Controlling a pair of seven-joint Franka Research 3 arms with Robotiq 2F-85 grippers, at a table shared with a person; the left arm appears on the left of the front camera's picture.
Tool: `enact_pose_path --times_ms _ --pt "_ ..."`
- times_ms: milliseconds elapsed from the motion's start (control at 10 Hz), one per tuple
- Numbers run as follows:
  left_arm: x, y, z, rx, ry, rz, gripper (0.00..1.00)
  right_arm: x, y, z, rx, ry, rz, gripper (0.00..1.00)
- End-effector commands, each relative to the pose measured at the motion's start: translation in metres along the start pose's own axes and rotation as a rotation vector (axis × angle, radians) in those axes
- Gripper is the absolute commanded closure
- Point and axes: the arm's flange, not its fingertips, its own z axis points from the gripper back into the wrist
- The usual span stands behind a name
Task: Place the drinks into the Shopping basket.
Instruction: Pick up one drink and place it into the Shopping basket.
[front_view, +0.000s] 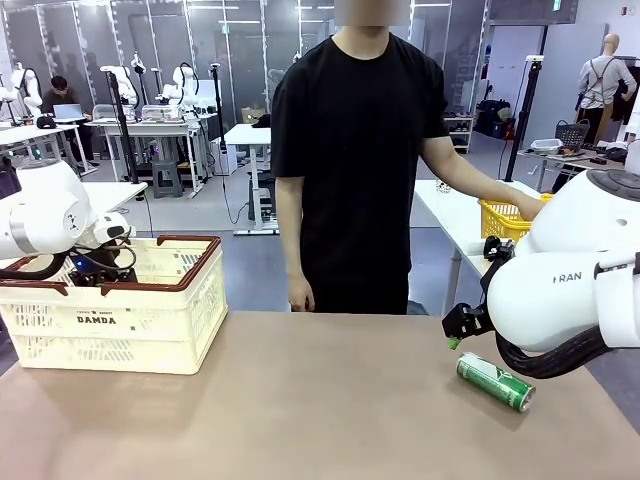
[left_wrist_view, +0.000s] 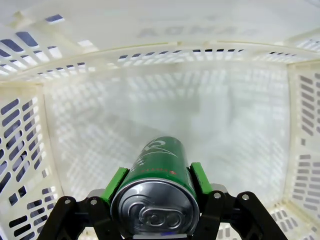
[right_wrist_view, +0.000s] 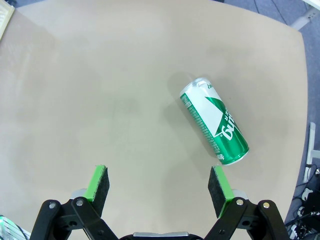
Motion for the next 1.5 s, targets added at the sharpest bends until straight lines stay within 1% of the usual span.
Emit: enact_pose_path --times_ms 0,200,300,400,500,600,1000,1300,1400 --pt "-0.004 0.004 -0.009 0.024 0.013 -0.014 0.39 0.0 -0.001 0.0 0.002 0.0 -0.003 0.0" --pt "-0.003 0.0 -0.01 0.027 0.028 -0.041 0.39 0.0 -0.001 0.0 0.002 0.0 -0.003 0.0" --pt "-0.003 0.0 -0.008 0.028 0.036 -0.046 0.35 0.0 -0.001 0.0 0.002 0.0 -0.003 0.0" --pt "-0.002 0.0 -0.006 0.022 0.036 -0.054 0.2 0.0 -0.001 0.0 0.002 0.0 -0.003 0.0" --pt "-0.003 0.001 -0.002 0.027 0.032 -0.061 0.16 0.0 -0.001 0.0 0.002 0.0 -0.003 0.0" --pt "-0.003 0.003 0.004 0.032 0.029 -0.061 0.0 0.0 -0.001 0.0 0.002 0.0 -0.003 0.0" --pt "-0.007 0.002 0.028 0.025 0.003 -0.094 0.0 0.0 -0.001 0.0 0.002 0.0 -0.003 0.0" --pt "-0.009 -0.004 0.057 0.029 -0.043 -0.117 0.0 0.0 -0.001 0.0 0.002 0.0 -0.003 0.0" --pt "-0.01 -0.007 0.067 0.043 -0.038 -0.124 0.0 0.0 -0.001 0.0 0.002 0.0 -0.003 0.0"
